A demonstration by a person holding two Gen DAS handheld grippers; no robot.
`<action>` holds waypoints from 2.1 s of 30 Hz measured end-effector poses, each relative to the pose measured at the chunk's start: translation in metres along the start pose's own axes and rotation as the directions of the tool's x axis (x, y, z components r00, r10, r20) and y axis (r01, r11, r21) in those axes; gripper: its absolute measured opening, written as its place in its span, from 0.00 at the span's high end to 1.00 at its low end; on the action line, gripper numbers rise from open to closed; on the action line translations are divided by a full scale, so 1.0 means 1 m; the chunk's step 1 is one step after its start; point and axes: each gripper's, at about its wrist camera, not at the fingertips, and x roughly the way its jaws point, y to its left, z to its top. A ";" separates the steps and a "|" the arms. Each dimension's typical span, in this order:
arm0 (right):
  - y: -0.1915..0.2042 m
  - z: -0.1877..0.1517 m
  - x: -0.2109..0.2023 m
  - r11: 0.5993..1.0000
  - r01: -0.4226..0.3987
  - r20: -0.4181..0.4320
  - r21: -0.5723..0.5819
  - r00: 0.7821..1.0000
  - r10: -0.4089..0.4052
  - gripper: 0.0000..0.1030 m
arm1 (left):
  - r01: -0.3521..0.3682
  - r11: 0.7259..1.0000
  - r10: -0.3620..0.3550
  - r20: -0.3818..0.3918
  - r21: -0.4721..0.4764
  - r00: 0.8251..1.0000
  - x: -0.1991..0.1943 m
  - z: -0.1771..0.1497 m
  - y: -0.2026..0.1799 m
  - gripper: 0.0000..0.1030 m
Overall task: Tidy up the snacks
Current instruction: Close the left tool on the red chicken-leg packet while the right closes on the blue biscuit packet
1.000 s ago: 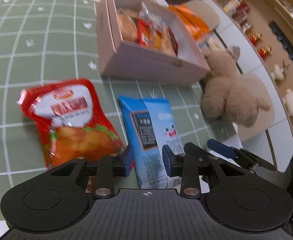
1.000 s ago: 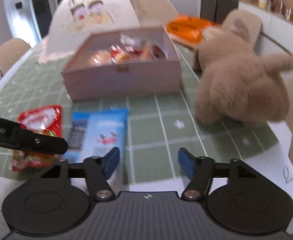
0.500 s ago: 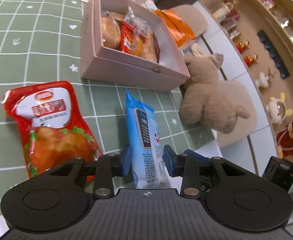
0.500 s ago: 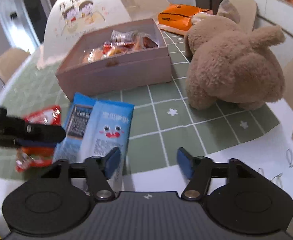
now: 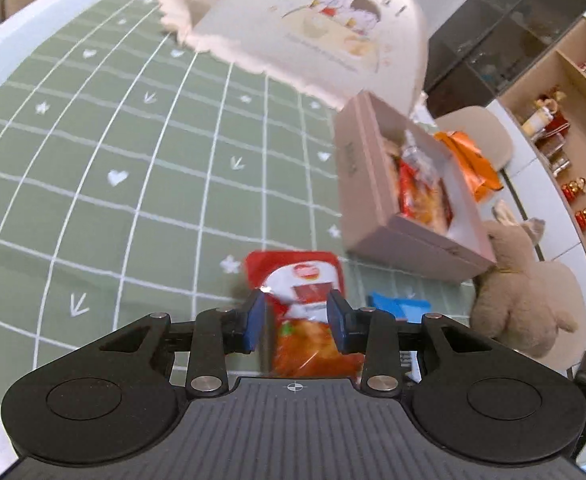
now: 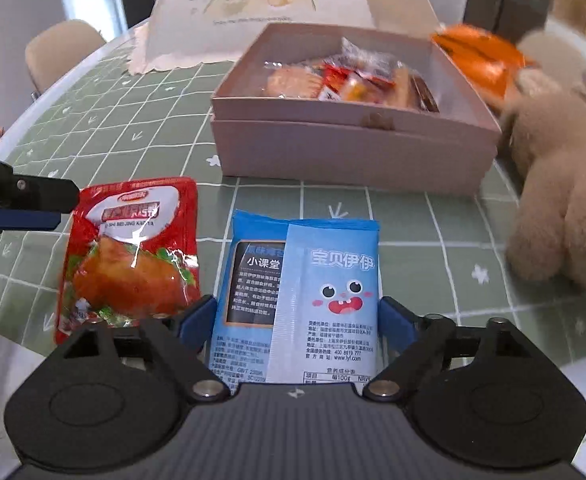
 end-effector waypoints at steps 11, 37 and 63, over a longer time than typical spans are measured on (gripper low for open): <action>-0.001 0.005 -0.002 0.996 -0.090 0.010 0.010 0.996 0.090 0.22 | 0.183 0.979 -0.170 -0.142 0.084 0.975 0.033 -0.010 -0.016 0.60; -0.048 -0.013 -0.008 0.993 0.062 0.039 0.104 0.997 -0.066 0.21 | 0.143 0.951 -0.089 -0.198 0.274 0.976 0.059 -0.012 -0.060 0.68; -0.040 -0.025 -0.015 0.998 0.019 0.075 0.059 0.997 -0.023 0.19 | 0.189 0.944 -0.121 -0.247 0.271 0.961 0.077 -0.018 -0.078 0.68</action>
